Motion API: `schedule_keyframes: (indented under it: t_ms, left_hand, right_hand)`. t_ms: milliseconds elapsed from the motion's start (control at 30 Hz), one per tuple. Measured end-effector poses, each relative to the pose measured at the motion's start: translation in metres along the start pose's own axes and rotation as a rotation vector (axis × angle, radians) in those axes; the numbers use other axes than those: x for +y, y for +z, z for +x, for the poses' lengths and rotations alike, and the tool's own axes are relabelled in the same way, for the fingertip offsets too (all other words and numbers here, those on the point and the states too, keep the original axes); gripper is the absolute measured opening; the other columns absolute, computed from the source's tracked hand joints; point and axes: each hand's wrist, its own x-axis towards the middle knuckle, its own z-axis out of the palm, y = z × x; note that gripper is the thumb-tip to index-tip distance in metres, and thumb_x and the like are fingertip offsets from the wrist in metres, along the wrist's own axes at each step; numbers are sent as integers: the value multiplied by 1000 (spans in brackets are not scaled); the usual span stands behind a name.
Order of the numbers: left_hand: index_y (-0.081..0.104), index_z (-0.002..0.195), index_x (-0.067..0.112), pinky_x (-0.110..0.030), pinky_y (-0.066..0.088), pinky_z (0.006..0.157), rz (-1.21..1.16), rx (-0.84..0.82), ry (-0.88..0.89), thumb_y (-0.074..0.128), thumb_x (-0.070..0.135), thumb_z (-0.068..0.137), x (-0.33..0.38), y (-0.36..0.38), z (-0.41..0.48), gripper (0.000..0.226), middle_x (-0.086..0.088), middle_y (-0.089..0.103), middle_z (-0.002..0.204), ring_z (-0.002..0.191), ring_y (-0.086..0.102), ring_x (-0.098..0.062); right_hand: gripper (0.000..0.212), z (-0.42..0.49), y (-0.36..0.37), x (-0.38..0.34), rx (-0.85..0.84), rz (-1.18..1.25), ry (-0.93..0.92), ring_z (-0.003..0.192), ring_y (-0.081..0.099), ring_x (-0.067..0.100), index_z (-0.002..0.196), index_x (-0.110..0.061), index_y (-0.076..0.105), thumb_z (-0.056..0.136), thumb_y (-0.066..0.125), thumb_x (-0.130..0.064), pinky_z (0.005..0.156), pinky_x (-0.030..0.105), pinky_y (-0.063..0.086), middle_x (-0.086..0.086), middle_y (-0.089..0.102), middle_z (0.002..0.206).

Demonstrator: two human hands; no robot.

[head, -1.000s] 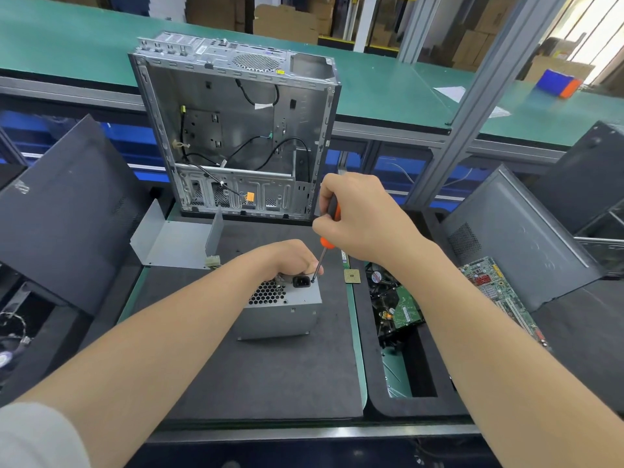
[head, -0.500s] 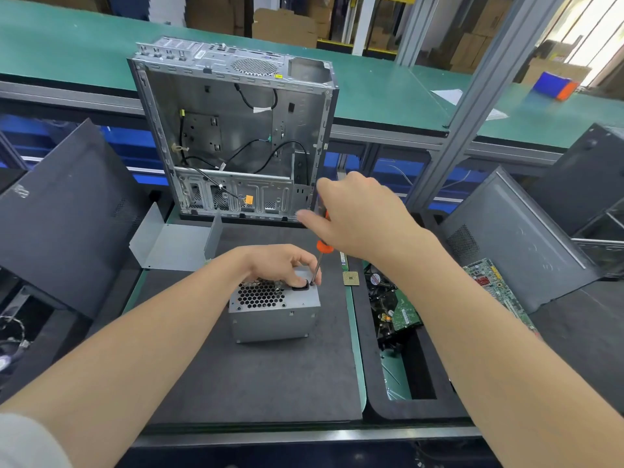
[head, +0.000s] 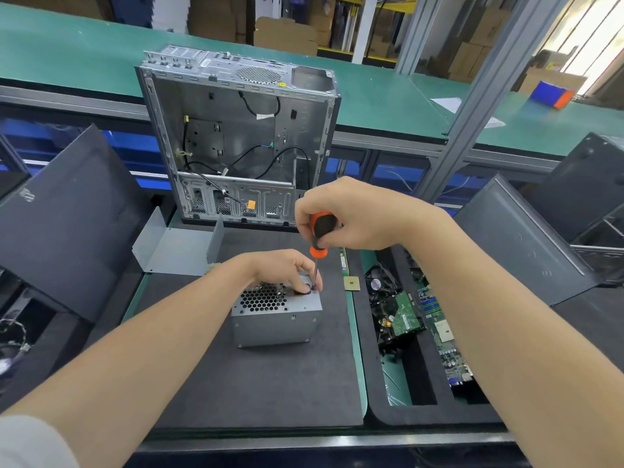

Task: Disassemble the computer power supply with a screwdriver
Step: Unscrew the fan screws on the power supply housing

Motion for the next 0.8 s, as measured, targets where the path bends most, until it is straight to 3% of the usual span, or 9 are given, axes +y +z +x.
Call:
schedule_keyframes:
  t_ms: [67,167,267,367,467,533,600,667,800]
  left_hand:
    - [80,100,24,-23,49,82,8,-15,2,76,25,92,1,1,-1,9,12,76,99,88,63,-4]
    - [75,105,0,-11,48,71,34,53,9,80,22,93,0,5,4,26,18,78,94,78,67,4]
    - [74,87,3,-8,48,72,48,61,-5,79,14,93,-1,7,6,13,13,80,100,87,71,3]
    - [73,81,9,-14,48,79,59,40,-5,79,14,93,-1,7,6,14,13,80,100,92,71,2]
    - [74,98,-2,-14,46,80,83,57,-12,78,17,94,1,7,5,21,18,79,100,86,68,8]
    - [74,103,-3,-15,47,80,76,58,-18,78,18,94,2,8,4,23,19,78,98,84,67,8]
    - [75,106,-3,-15,48,78,66,40,-20,78,16,94,1,8,6,23,22,77,90,79,66,6]
    - [75,108,-4,-11,48,73,57,37,-20,78,15,94,0,8,6,24,25,75,82,76,66,8]
    - [74,107,-5,-8,48,68,52,54,-10,78,15,94,0,6,5,24,26,73,77,71,65,9]
  right_hand:
    - [27,0,-5,3,-46,-28,29,83,59,0,94,-32,65,82,77,-11,68,21,44,-16,65,88]
    - [11,2,-2,-2,22,-106,98,75,59,1,94,-27,67,88,74,-31,61,23,41,-17,59,77]
    - [57,9,15,-11,224,-363,403,58,49,20,76,-16,51,95,50,-70,49,29,31,-3,46,69]
    - [60,18,27,-21,289,-431,598,51,36,20,66,-17,30,99,49,-63,45,27,21,2,35,68]
    - [46,24,30,-15,289,-358,506,50,44,22,64,-13,34,98,61,-30,44,24,24,4,39,62]
    - [33,23,25,-11,219,-276,406,52,46,25,67,-9,49,94,63,-20,47,26,36,5,47,61]
    - [16,20,16,-9,130,-161,242,67,58,24,80,-9,65,93,67,-19,59,32,49,4,62,72]
    - [8,18,8,-7,53,-108,109,82,63,19,90,-14,70,93,69,-21,74,35,54,-2,68,85]
    - [6,16,2,-1,-10,-76,-72,86,59,2,94,-26,72,91,73,-21,77,20,48,-14,65,92]
